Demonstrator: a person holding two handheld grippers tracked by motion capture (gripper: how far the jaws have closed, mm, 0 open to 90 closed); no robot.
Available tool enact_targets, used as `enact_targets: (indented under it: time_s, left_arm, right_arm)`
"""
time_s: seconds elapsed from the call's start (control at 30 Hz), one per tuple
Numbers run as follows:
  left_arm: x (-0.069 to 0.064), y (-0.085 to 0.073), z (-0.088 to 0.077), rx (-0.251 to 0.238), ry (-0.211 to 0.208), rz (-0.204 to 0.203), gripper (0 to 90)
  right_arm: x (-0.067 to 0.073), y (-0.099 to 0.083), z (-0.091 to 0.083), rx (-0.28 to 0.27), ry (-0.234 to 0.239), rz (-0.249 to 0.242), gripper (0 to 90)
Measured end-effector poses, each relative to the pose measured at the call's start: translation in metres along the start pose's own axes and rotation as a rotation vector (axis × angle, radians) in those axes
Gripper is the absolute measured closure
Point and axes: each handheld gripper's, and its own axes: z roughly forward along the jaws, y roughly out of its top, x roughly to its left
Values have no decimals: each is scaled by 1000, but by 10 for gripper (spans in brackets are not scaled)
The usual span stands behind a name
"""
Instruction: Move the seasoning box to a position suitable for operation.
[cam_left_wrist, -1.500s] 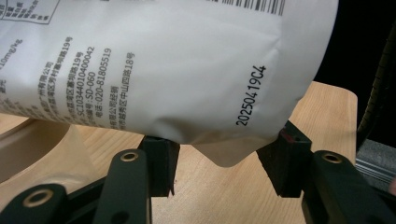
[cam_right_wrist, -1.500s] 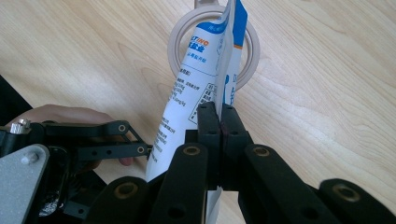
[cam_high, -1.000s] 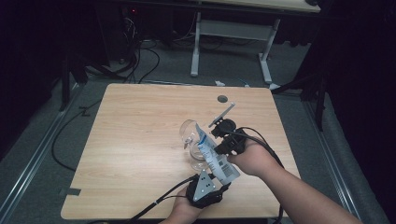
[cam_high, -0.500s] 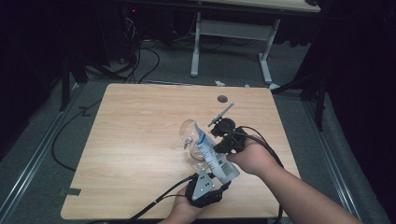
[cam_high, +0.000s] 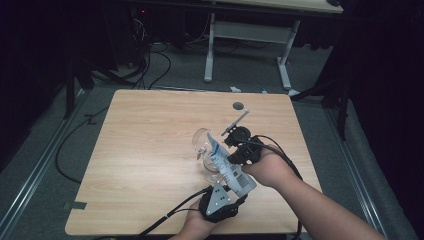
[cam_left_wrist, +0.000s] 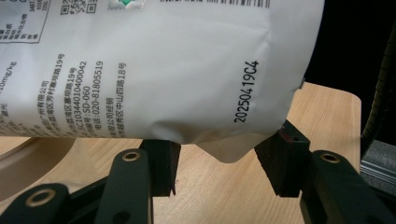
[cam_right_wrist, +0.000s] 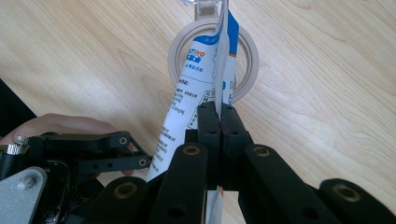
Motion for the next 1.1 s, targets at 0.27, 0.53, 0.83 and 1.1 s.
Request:
enact_targets:
  time_s: [0.27,0.53,0.83,1.1]
  left_arm:
    - [-1,-1,2,6,-3,1,526]
    - [1,-1,2,9,2,0,526]
    - [2,0,3,5,0,-12,527]
    - [3,2,2,-2,-6,-17,527]
  right_arm:
    - [-2,1,2,16,8,36,896]
    - [-3,3,3,19,19,74,893]
    - [-3,3,2,6,-3,42,883]
    - [-4,7,-1,-17,-14,34,886]
